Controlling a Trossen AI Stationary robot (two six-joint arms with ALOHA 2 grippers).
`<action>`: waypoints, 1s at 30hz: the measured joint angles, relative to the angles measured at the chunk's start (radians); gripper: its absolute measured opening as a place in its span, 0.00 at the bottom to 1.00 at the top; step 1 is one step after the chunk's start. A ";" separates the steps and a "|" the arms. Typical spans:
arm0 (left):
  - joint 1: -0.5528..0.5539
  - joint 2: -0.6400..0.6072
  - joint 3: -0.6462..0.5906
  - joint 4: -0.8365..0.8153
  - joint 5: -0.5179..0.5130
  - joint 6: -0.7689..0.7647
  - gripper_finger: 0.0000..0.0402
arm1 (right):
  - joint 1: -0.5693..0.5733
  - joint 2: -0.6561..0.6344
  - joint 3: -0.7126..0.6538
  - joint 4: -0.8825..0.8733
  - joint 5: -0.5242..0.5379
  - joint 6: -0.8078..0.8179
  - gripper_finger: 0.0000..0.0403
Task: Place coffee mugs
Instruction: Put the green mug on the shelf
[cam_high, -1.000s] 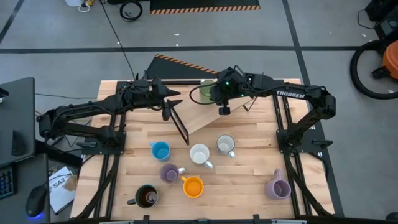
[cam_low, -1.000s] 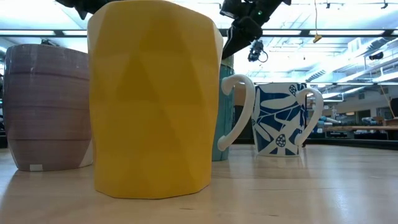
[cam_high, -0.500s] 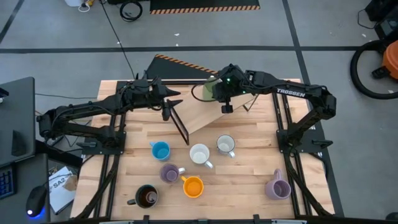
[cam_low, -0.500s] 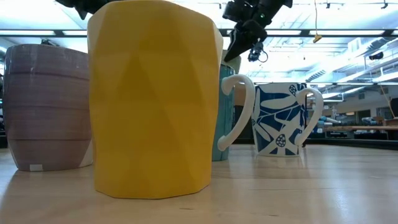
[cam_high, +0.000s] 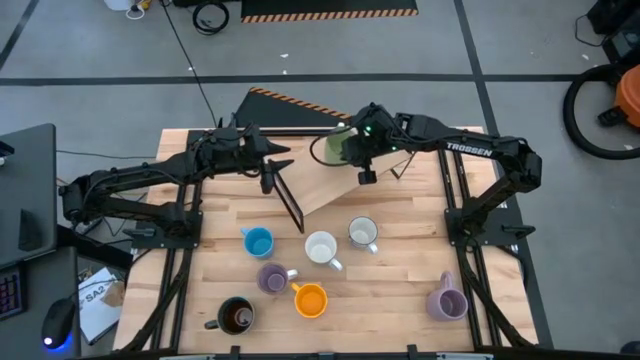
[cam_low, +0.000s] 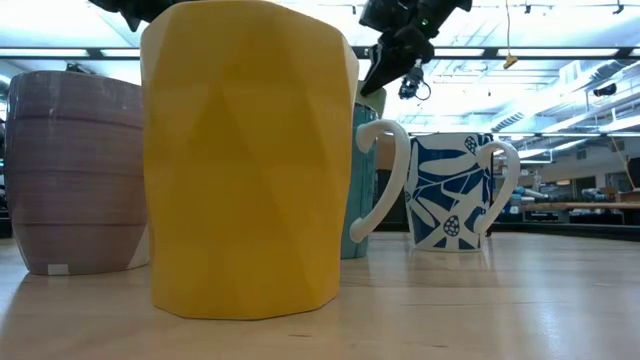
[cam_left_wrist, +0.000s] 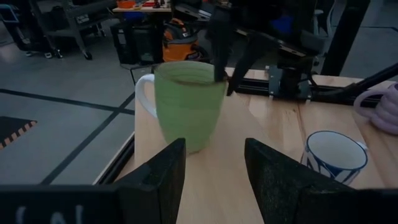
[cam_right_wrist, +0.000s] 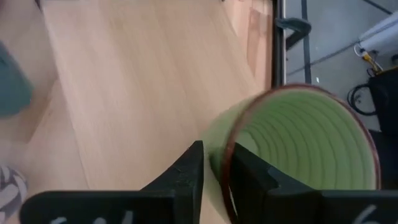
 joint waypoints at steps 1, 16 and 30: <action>0.000 0.000 0.000 0.001 0.000 0.000 0.43 | 0.000 0.000 0.000 0.001 0.000 0.000 0.15; -0.001 0.000 0.000 0.001 0.000 0.000 0.43 | -0.023 0.000 0.090 -0.077 -0.016 -0.037 0.09; -0.002 0.000 0.000 0.001 0.000 0.000 0.43 | -0.223 0.000 0.193 -0.249 -0.173 -0.192 0.09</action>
